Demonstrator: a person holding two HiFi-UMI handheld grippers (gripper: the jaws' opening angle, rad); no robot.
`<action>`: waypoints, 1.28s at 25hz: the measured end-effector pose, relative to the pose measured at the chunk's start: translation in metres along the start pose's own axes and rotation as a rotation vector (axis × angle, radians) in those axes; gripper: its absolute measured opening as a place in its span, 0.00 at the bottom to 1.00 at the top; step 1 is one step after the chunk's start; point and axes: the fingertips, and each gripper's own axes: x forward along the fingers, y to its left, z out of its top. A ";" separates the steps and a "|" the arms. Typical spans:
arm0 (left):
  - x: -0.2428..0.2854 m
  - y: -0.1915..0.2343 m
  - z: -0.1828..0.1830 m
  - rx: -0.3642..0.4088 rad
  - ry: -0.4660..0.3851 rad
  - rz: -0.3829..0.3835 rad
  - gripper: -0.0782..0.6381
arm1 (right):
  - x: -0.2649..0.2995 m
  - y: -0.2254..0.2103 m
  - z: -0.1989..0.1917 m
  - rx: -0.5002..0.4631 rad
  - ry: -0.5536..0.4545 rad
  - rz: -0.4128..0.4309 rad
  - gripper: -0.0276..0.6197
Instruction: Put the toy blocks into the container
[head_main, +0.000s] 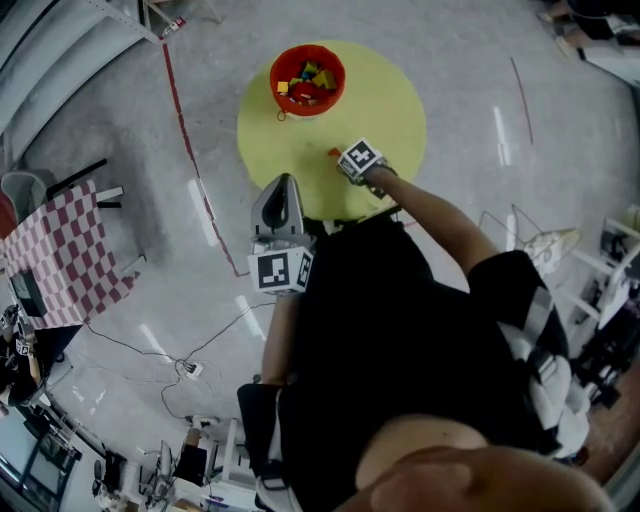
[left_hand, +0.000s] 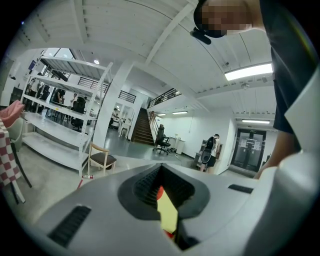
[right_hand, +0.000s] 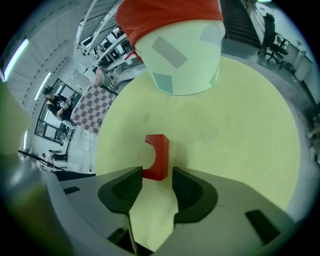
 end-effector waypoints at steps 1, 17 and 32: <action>0.000 0.001 0.000 0.003 -0.002 0.000 0.10 | 0.000 -0.001 0.001 0.011 -0.007 0.002 0.32; 0.003 0.009 0.004 -0.009 -0.015 -0.005 0.10 | -0.129 0.050 0.072 -0.049 -0.301 0.177 0.25; 0.004 0.008 0.001 -0.006 0.003 -0.006 0.10 | -0.193 -0.019 0.197 0.017 -0.552 -0.081 0.25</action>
